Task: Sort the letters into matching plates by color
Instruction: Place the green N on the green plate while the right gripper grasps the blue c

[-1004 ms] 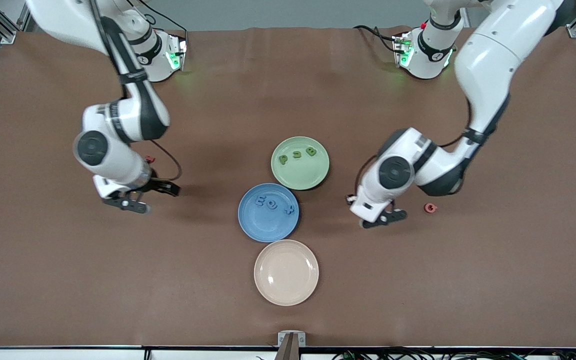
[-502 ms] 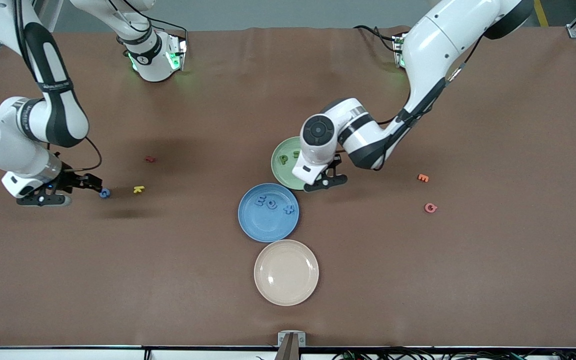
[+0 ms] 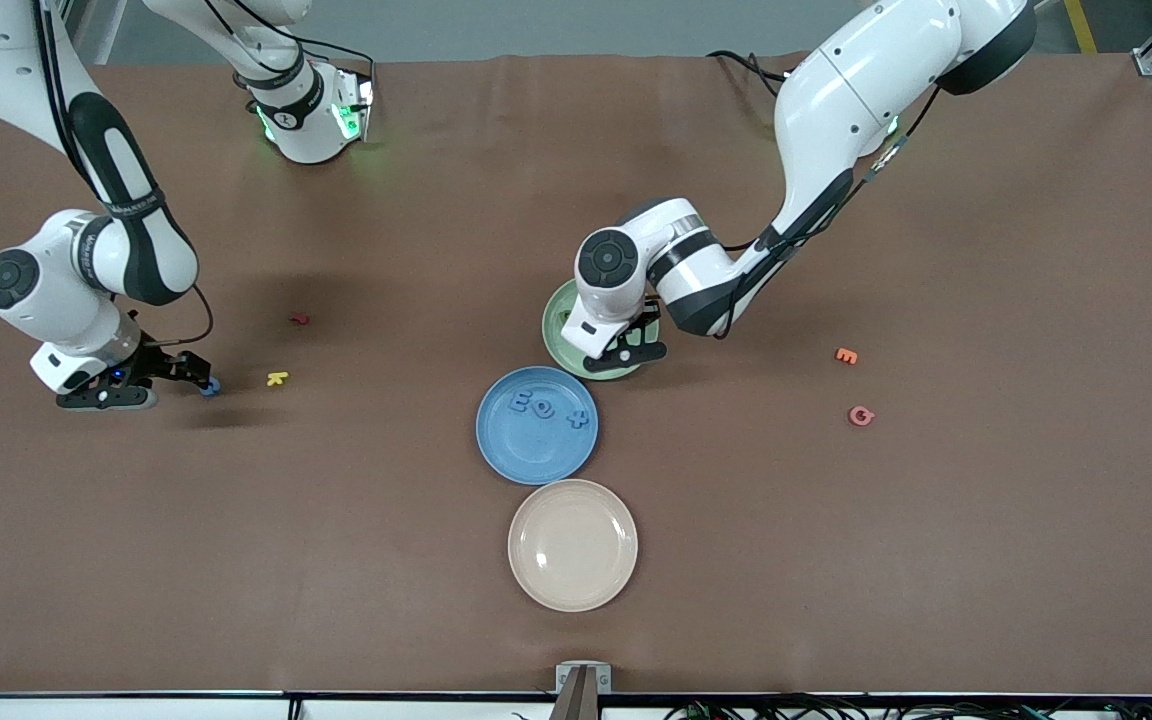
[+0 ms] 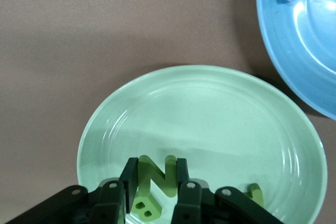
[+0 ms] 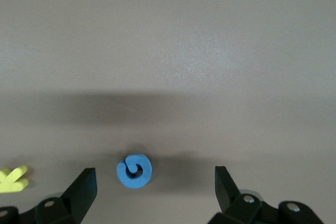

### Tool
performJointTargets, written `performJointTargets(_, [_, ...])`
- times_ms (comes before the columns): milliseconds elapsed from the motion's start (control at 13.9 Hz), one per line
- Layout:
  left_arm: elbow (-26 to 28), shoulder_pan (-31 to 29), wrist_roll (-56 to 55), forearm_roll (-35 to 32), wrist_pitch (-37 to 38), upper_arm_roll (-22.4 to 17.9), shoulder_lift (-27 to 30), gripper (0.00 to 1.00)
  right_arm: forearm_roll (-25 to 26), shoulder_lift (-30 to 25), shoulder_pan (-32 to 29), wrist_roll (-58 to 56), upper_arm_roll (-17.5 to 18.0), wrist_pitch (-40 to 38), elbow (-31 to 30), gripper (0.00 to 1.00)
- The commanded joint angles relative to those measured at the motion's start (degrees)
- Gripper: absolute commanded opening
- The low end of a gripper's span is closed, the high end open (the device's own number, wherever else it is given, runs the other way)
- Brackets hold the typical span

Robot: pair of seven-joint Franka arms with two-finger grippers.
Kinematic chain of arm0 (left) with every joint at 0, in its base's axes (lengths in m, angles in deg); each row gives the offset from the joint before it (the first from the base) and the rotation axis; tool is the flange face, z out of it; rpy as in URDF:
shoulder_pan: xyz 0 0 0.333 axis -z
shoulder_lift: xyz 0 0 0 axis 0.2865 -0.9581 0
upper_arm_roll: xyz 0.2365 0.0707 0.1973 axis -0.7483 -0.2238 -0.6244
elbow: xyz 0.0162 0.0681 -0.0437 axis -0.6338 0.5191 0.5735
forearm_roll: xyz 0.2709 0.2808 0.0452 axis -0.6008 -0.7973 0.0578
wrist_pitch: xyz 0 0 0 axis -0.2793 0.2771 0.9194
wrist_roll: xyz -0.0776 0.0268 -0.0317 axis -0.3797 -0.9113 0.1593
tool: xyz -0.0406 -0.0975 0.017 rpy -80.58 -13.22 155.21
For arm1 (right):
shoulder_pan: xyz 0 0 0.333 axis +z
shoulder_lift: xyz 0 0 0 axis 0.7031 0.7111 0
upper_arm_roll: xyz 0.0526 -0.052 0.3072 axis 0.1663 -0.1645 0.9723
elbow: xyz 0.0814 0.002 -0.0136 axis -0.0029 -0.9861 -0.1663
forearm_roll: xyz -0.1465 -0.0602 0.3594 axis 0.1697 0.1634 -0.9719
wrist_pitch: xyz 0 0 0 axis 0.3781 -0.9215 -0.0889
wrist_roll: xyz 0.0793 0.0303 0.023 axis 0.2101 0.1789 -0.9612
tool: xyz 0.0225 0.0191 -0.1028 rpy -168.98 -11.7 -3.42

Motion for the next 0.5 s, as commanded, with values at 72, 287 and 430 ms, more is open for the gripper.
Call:
performJointTargets(72, [-2.22,3.01,-0.82,-0.94,-1.45,-2.64,-0.73,0.23,-0.3,1.54,-0.79,-0.31,1.09,1.54,0.2,0.97])
performJointTargets(287, [-2.22,3.01,-0.65,-0.95,-2.16,-2.73,-0.65,0.65,-0.39,2.95,-0.78,-0.04,1.27,2.07,0.2,0.95])
performJointTargets(430, [-2.22,3.01,-0.65,-1.03,-2.16,-2.72,-0.47,0.92,-1.26,3.83,-0.7,-0.04,1.44,2.42,0.12,0.94])
